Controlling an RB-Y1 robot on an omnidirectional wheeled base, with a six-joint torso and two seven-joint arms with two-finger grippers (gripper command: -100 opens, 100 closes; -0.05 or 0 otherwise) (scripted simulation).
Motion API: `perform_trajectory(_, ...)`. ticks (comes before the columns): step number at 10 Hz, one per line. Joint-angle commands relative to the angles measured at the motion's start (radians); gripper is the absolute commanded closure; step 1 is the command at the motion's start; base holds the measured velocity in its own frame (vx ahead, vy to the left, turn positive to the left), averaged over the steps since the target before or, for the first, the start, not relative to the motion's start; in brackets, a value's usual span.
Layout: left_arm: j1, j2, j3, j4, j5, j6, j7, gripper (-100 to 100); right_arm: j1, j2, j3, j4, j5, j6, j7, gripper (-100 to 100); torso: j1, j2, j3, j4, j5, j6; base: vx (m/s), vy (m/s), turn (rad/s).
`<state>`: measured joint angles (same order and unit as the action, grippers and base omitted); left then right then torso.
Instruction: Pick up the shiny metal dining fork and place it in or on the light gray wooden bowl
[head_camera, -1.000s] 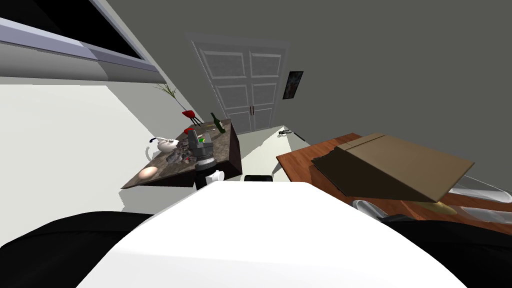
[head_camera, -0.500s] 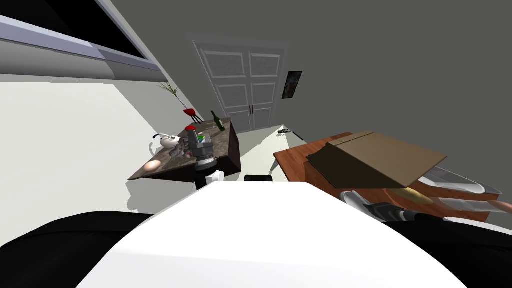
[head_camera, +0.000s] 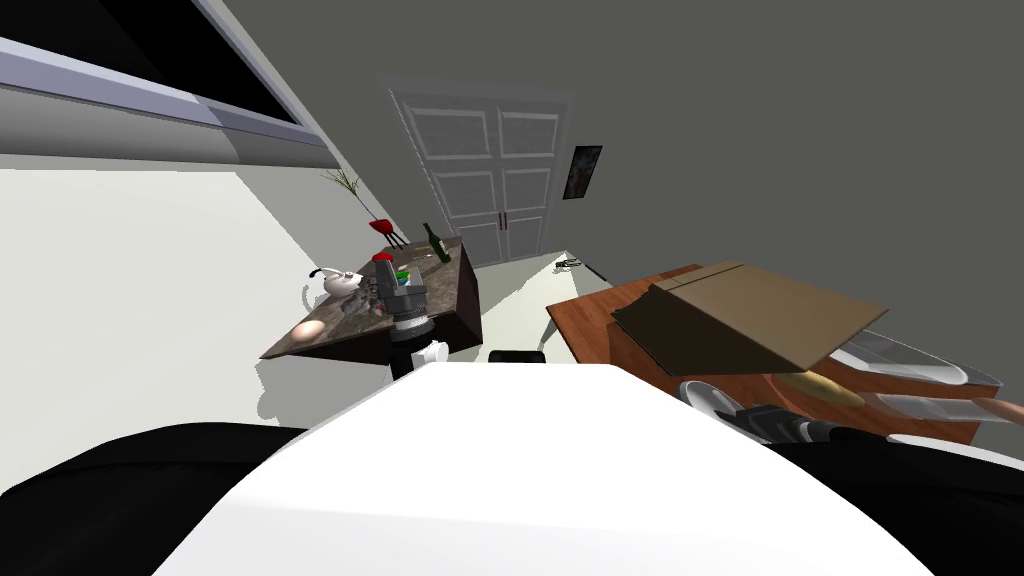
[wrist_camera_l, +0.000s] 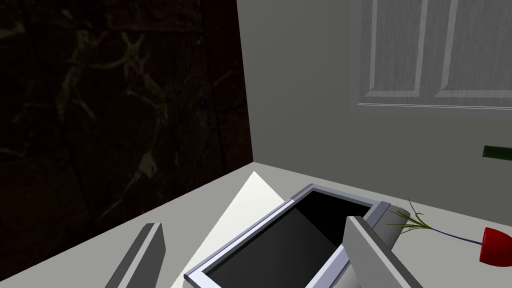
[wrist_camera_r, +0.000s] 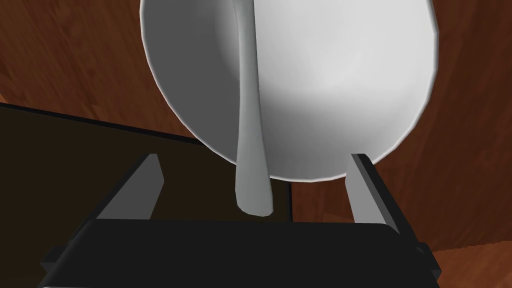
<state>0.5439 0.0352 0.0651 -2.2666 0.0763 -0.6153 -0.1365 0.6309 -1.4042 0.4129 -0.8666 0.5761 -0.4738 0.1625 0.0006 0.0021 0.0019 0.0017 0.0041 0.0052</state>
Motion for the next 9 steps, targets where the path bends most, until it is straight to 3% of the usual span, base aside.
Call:
perform_trajectory(1, 0.000, 0.000, 0.000, 0.000, 0.000, 0.000, 0.000, 0, 0.000, 0.000, 0.000, 0.000, 0.000, 0.000, 0.000, 0, 0.000, 0.000, 0.000, 0.000, 0.000, 0.000, 0.000, 0.000, 0.000)
perform_trajectory(2, 0.000, 0.000, 0.000, 0.000, 0.000, 0.000, 0.000, 0, 0.013, -0.044, 0.008, -0.032, -0.015, 0.005, -0.036, -100, 0.000, 0.000, 0.000, 0.000, 0.000, 0.000, -0.049, 0.003, 0.062)
perform_trajectory(9, 0.000, 0.000, 0.000, 0.000, 0.000, 0.000, 0.000, 0, 0.067, -0.219, 0.038, -0.161, -0.076, 0.024, -0.178, -100, -0.001, 0.003, 0.002, 0.001, 0.000, 0.000, -0.073, -0.002, 0.048)
